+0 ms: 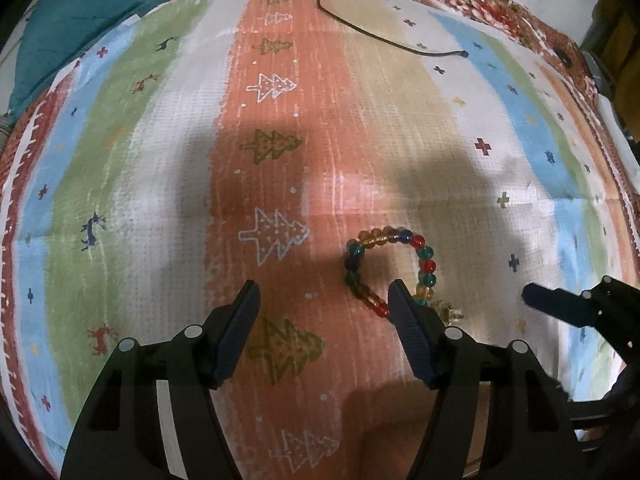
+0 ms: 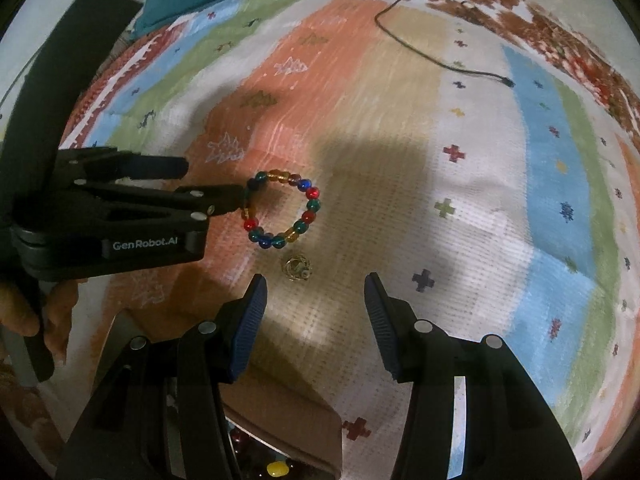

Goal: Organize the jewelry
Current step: 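Move both open grippers to the multicolour bead bracelet and small gold charm, then grasp the multicolour bracelet with the left gripper while the right gripper grasps the gold charm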

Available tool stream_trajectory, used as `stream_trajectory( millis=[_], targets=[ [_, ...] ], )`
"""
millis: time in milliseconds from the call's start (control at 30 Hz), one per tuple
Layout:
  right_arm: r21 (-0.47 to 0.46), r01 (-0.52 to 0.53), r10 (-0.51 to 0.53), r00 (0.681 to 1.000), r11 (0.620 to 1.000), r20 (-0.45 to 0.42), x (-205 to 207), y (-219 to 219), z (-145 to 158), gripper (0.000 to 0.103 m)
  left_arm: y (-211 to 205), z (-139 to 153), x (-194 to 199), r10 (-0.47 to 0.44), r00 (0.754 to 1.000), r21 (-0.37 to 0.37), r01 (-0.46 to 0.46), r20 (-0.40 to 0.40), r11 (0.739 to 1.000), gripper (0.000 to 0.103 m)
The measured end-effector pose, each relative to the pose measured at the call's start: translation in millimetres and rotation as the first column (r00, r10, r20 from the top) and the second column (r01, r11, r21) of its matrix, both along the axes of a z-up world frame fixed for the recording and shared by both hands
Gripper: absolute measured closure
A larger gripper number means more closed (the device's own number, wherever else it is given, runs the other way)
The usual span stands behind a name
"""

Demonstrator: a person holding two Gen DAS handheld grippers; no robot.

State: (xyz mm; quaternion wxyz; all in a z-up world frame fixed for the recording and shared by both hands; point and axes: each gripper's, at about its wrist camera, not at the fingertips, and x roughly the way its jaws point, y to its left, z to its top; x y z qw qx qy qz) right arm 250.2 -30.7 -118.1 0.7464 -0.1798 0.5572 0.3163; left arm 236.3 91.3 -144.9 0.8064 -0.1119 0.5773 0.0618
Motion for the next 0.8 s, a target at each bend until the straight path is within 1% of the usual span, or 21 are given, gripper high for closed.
stream_trajectory(
  millis=[133, 267, 400, 533, 667, 767, 800],
  targets=[
    [-0.01, -0.019, 0.019, 1.0, 1.0, -0.02, 2, 8, -7, 0.052, 1, -2, 4, -0.008, 1.0, -0.01, 0.008, -0.004, 1.0, 0.038],
    [-0.022, -0.038, 0.038, 0.999, 0.999, -0.037, 4, 15, -15, 0.053, 0, -9, 8, -0.026, 0.999, -0.011, 0.026, -0.027, 1.0, 0.038],
    [-0.035, -0.048, 0.047, 0.998, 0.998, -0.048, 7, 19, -21, 0.056, 0, -15, 10, -0.035, 0.999, 0.0, 0.035, -0.039, 0.999, 0.039],
    [-0.043, -0.055, 0.053, 0.997, 0.998, -0.061, 9, 21, -26, 0.058, 4, -16, 12, -0.017, 0.999, 0.01, 0.017, -0.033, 1.0, 0.046],
    [-0.061, -0.056, 0.052, 0.996, 0.997, -0.069, 12, 23, -32, 0.063, 3, -18, 12, -0.038, 0.999, 0.031, 0.039, -0.035, 0.999, 0.047],
    [-0.071, -0.069, 0.064, 0.996, 0.995, -0.066, 13, 26, -34, 0.064, 4, -19, 11, -0.037, 0.999, 0.034, 0.038, -0.032, 0.999, 0.047],
    [-0.076, -0.073, 0.068, 0.995, 0.994, -0.066, 14, 28, -34, 0.065, 3, -19, 11, -0.042, 0.999, 0.04, 0.043, -0.032, 0.998, 0.049]
  ],
)
